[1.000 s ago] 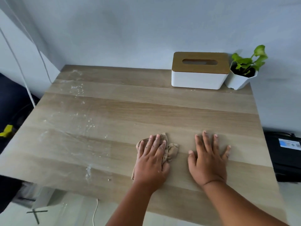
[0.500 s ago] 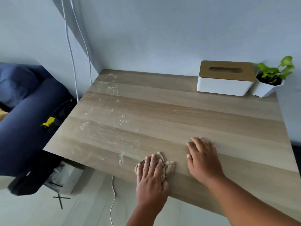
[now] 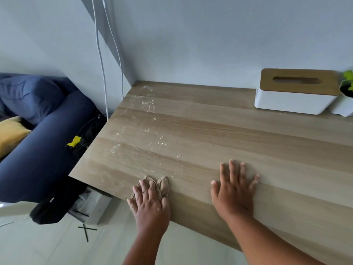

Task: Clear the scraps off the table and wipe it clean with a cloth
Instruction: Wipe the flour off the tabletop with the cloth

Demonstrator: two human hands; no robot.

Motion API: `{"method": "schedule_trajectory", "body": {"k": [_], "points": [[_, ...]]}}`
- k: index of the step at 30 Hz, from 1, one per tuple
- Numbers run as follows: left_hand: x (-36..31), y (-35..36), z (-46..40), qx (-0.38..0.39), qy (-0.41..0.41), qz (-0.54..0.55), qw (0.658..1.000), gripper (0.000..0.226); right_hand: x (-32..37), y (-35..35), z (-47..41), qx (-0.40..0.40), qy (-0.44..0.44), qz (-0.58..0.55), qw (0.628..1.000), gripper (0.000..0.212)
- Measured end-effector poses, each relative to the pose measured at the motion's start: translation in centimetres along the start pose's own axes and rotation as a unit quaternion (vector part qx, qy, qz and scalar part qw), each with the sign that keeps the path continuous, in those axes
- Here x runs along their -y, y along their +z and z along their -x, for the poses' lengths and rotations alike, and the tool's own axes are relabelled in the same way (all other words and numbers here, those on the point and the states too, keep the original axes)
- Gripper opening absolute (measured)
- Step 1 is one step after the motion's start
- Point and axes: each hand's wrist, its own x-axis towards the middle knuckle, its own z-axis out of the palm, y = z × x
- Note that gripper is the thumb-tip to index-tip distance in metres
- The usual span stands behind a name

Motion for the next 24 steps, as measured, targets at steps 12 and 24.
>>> {"method": "schedule_trajectory", "body": {"k": [12,24], "points": [[-6.0,1.6,0.1,0.013,0.261,-0.052,0.964,0.077,0.2,0.5,-0.1,-0.046,-0.004,0.006,0.999,0.073],[4.0,-1.9,-5.4,-0.026,0.251,-0.025,0.967,0.076,0.1,0.5,-0.1,-0.038,-0.001,0.014,0.999,0.071]]}}
